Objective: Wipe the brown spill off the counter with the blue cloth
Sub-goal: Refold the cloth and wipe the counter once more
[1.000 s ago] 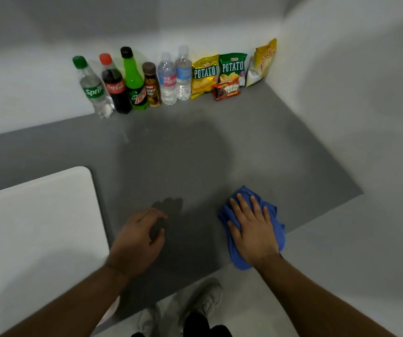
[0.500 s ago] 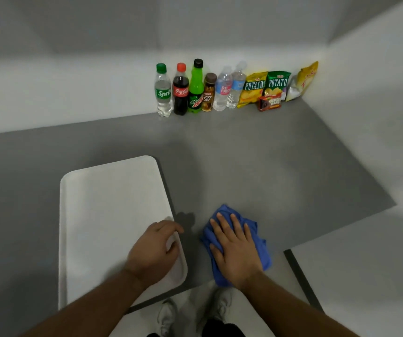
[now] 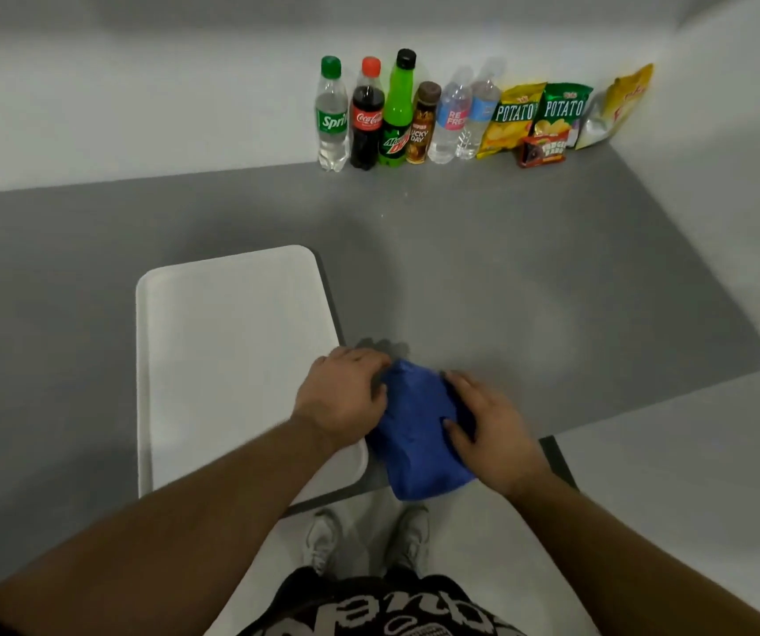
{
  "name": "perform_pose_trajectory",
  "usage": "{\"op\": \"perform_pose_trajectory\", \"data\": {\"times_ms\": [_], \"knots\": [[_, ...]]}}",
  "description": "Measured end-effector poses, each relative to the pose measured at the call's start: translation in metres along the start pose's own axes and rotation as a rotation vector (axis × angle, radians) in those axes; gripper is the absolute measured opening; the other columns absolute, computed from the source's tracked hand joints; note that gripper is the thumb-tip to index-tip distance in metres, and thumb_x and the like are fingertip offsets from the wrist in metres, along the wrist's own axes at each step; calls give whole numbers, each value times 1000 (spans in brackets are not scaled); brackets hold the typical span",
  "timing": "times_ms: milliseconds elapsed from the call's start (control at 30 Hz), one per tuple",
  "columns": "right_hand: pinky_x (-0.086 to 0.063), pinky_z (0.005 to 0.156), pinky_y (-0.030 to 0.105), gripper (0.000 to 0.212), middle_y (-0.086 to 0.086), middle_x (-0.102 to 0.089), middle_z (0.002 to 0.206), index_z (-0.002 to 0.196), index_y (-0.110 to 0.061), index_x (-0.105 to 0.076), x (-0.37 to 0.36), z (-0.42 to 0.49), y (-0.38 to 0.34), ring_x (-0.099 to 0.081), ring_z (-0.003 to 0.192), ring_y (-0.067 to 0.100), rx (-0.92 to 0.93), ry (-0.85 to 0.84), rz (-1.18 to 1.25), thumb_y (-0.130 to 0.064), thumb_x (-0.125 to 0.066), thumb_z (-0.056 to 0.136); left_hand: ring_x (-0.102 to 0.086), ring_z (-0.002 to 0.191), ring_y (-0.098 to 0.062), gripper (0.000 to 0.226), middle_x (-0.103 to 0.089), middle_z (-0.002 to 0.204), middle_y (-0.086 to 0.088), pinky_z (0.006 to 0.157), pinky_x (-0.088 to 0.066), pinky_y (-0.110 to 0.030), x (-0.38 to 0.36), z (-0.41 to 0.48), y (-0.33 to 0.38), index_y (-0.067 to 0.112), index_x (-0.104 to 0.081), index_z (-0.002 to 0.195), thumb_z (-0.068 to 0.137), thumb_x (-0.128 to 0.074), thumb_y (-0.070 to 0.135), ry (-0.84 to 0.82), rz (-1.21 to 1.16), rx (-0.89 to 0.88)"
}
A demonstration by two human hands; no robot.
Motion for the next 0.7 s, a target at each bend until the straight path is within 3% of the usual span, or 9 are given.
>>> {"op": "perform_pose_trajectory", "data": {"times_ms": [133, 233, 300, 500, 600, 700], "knots": [[-47, 103, 36, 44, 4, -64, 133, 139, -16, -61, 2, 9, 3, -60, 118, 26, 5, -90, -51, -22, -65, 96, -55, 124, -27, 48, -60, 138, 1, 106, -40, -44, -8, 26, 20, 30, -52, 139, 92, -55, 38, -184, 171, -27], [-51, 84, 40, 26, 8, -68, 109, 114, -15, -70, 9, 23, 1, -65, 99, 31, 20, -139, -41, -9, -58, 92, -55, 117, -27, 26, -63, 123, -2, 101, -41, -42, -10, 36, 26, 26, -63, 119, 94, -55, 30, -237, 290, -27], [-52, 82, 40, 25, 9, -69, 106, 107, -16, -72, 20, 30, 1, -66, 94, 31, 28, -116, -12, -6, -57, 90, -59, 109, -28, 16, -65, 114, -3, 93, -43, -39, -6, 40, 28, 22, -66, 105, 93, -54, 24, -221, 294, -13], [-51, 90, 30, 28, -1, -66, 98, 109, -18, -74, 85, 47, 2, -64, 90, 15, 129, 21, 196, -3, -75, 86, -66, 92, -21, 8, -71, 95, -1, 78, -47, -28, 43, 27, 34, 19, -67, 101, 97, -60, 16, -88, -347, 68], [-49, 84, 19, 40, -6, -63, 101, 119, -22, -72, 120, 48, -9, -62, 87, 11, 246, 122, 269, -4, -80, 84, -64, 86, -15, 11, -69, 91, 5, 79, -49, -27, 69, 14, 46, 27, -65, 96, 100, -61, 18, 30, -472, 20], [-45, 82, 12, 47, -9, -64, 105, 125, -22, -71, 139, 38, -14, -63, 88, 12, 353, 129, 297, -8, -84, 82, -65, 88, -23, 6, -70, 92, 3, 83, -51, -32, 81, -4, 56, 26, -66, 98, 98, -61, 22, 116, -588, -22]]}}
Point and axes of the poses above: each hand's wrist, its own z-axis towards the middle knuckle, its own x-axis out of the back of the hand, y = z × x, the point moved 1 cm from there along z, towards the middle knuckle
